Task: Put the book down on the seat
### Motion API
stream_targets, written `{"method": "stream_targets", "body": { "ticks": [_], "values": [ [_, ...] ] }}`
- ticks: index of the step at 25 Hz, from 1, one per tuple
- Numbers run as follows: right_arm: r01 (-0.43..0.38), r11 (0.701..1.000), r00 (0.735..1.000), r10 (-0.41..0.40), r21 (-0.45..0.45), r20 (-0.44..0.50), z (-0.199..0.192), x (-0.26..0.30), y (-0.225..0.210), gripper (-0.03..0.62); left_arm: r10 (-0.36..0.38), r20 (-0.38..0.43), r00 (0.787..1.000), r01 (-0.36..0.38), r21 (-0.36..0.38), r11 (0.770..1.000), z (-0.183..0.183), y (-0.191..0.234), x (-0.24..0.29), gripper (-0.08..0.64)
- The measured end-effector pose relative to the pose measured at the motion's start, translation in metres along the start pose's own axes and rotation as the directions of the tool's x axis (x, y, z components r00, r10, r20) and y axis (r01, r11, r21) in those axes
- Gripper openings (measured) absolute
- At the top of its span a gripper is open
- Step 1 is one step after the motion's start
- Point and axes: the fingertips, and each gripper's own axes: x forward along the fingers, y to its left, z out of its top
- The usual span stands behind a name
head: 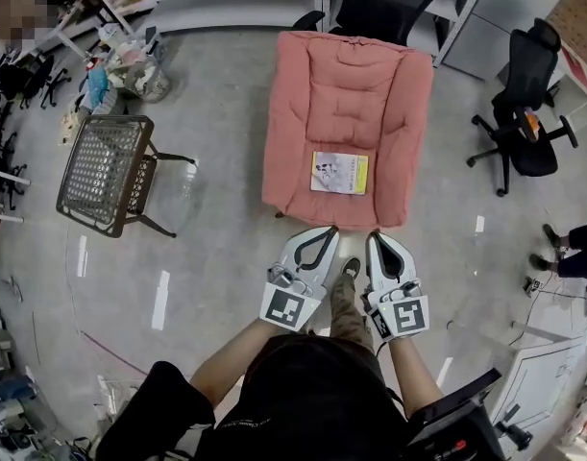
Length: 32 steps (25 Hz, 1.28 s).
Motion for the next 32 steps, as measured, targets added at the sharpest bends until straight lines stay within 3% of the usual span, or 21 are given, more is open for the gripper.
{"method": "stream_targets", "body": {
  "ticks": [2, 6, 11, 14, 22, 32],
  "values": [
    [-0.007, 1.0, 1.0, 0.007, -0.025, 0.004, 0.002, -0.004, 0.023, 0.012, 0.005, -0.006, 1.0, -0.005, -0.012, 1.0, 0.003, 0.001, -0.019, 0.0],
    [-0.016, 0.998, 0.999, 0.02, -0.068, 0.051, 0.021, -0.029, 0.051, 0.012, 0.041, 0.034, 0.999, -0.042, 0.03, 0.999, 0.023, -0.013, -0.053, 0.0],
    [-0.02, 0.999, 0.996, 0.022, -0.029, 0.084, 0.02, -0.078, 0.059, 0.011, 0.099, 0.028, 0.995, -0.1, 0.06, 0.993, 0.029, -0.052, -0.085, 0.0],
    [-0.049, 0.999, 0.997, 0.049, 0.004, 0.059, 0.008, -0.11, 0.06, 0.011, 0.145, 0.01, 0.989, -0.146, 0.065, 0.987, 0.024, -0.082, -0.099, 0.0],
    [-0.117, 0.992, 0.993, 0.117, -0.039, -0.014, -0.023, -0.167, 0.07, 0.009, 0.226, -0.06, 0.972, -0.222, 0.062, 0.973, -0.004, -0.134, -0.122, 0.0],
    [-0.107, 0.994, 0.994, 0.107, -0.003, -0.017, -0.032, -0.176, 0.055, 0.009, 0.222, -0.078, 0.972, -0.215, 0.085, 0.973, -0.013, -0.153, -0.118, 0.0]
  ]
}}
